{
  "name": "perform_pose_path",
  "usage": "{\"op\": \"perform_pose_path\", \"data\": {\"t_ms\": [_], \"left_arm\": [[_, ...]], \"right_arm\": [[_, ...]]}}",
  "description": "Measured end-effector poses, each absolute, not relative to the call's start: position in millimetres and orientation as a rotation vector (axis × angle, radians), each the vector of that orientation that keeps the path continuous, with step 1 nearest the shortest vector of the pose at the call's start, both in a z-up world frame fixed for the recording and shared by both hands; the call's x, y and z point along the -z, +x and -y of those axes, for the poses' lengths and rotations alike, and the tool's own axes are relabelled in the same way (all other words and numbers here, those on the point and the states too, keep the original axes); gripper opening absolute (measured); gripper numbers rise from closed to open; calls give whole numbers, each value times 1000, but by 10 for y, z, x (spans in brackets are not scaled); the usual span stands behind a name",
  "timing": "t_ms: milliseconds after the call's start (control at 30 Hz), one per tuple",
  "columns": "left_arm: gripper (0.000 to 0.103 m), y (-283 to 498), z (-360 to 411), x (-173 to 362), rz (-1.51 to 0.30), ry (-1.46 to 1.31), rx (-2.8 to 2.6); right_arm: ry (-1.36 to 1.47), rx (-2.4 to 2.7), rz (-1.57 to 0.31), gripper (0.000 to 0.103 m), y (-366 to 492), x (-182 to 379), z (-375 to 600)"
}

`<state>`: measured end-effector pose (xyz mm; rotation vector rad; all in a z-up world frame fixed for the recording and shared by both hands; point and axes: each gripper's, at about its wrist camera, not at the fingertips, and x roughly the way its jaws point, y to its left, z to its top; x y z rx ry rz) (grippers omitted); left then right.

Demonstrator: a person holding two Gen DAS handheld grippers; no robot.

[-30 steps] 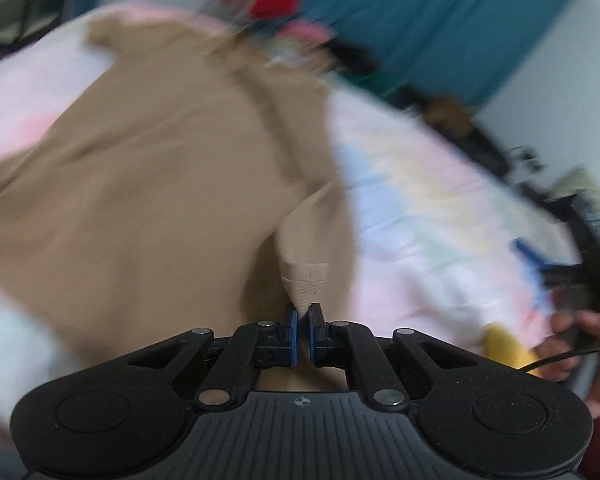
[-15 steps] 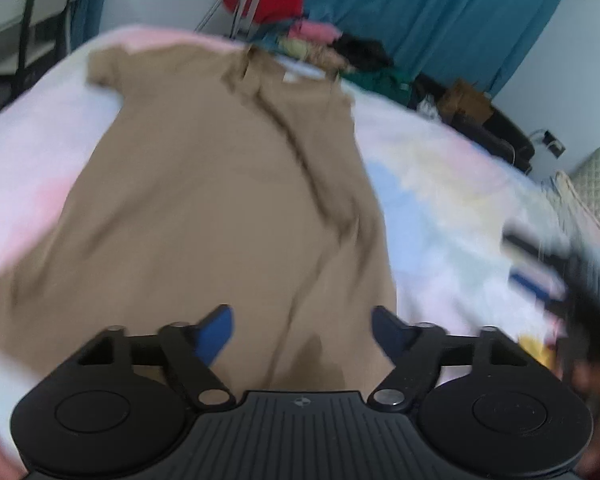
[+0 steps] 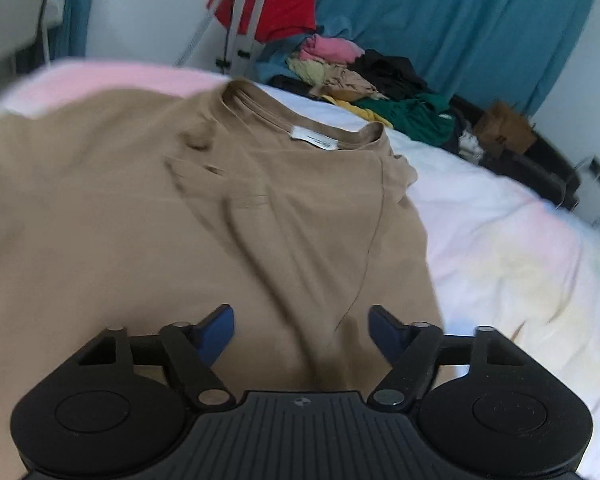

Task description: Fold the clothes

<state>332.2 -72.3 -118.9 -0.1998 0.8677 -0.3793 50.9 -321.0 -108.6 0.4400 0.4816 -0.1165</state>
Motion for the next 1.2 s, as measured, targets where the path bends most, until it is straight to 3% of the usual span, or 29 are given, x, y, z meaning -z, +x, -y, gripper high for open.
{"op": "perform_pose_path", "data": {"t_ms": [33, 67, 100, 200, 367, 400, 500, 533, 833, 933, 1033, 1200], "left_arm": [[40, 3390, 755, 1229, -878, -216, 392], [30, 3446, 789, 1248, -877, -201, 389], [6, 3491, 825, 1257, -869, -169, 374], [3, 3613, 916, 1269, -830, -61, 326], [8, 3595, 991, 1260, -764, 70, 231], [14, 3549, 970, 1244, -761, 61, 232], [49, 3302, 829, 1149, -774, 10, 321], [54, 3202, 760, 1119, -791, -20, 359], [59, 1582, -74, 1147, -1069, -294, 442], [59, 1098, -191, 1221, -1121, -293, 433], [59, 764, -216, 1248, -1116, -227, 416], [59, 531, -143, 1332, -1124, -127, 439]], "right_arm": [[444, 119, -485, 102, 542, 1117, 3226], [449, 116, -487, 102, 579, 1151, 3236], [453, 113, -491, 102, 616, 1183, 3234], [466, 98, -496, 102, 698, 1268, 3244], [478, 86, -499, 102, 776, 1362, 3268], [483, 86, -500, 102, 783, 1370, 3281], [500, 82, -498, 102, 789, 1366, 3317], [504, 79, -492, 102, 774, 1351, 3321], [553, -62, -446, 101, 557, 1146, 3239], [573, -126, -461, 96, 418, 1071, 3147], [632, -198, -521, 80, 217, 1014, 3077], [717, -204, -661, 79, -123, 1121, 3003]]}}
